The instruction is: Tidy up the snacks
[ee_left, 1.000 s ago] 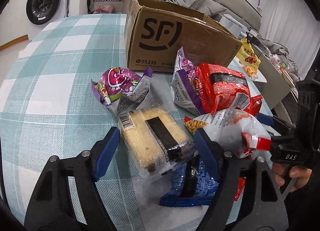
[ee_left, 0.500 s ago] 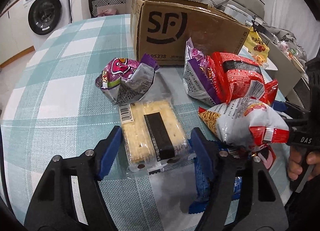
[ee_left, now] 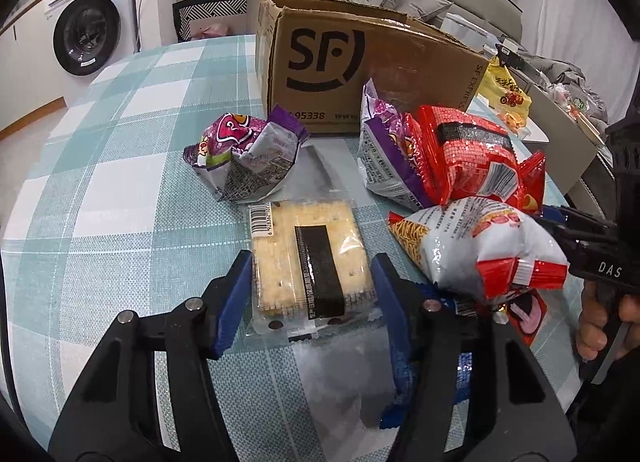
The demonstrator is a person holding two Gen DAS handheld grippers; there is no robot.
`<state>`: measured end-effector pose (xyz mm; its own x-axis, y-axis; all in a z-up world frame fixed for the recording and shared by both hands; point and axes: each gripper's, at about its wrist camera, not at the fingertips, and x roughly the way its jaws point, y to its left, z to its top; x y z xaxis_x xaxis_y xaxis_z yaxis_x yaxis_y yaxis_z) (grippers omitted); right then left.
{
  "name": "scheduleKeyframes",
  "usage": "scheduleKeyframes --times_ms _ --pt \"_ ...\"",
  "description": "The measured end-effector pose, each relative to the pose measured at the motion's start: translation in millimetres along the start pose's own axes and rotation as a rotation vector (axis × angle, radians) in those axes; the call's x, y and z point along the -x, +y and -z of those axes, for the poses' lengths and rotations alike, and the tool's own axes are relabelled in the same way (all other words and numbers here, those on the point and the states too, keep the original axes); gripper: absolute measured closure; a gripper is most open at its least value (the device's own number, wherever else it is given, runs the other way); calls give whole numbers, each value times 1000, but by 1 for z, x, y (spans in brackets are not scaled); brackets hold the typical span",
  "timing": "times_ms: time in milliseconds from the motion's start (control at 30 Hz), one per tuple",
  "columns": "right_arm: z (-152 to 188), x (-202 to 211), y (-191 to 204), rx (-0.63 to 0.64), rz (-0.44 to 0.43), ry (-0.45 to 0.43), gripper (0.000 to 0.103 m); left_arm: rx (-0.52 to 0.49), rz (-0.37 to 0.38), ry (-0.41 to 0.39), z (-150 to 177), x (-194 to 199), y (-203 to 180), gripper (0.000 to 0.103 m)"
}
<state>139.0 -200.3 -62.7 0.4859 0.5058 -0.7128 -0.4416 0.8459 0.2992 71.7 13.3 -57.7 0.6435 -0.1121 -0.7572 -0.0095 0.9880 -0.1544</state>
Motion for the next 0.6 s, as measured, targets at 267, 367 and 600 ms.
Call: scheduleKeyframes --times_ms 267,367,600 --pt "2 9 -6 -36 -44 -34 58 4 26 -35 6 11 0 46" --pt "4 13 -9 -49 -58 -43 59 10 30 -45 7 16 1 46" --pt "6 25 -16 -74 -101 -91 60 31 46 -75 10 28 4 46"
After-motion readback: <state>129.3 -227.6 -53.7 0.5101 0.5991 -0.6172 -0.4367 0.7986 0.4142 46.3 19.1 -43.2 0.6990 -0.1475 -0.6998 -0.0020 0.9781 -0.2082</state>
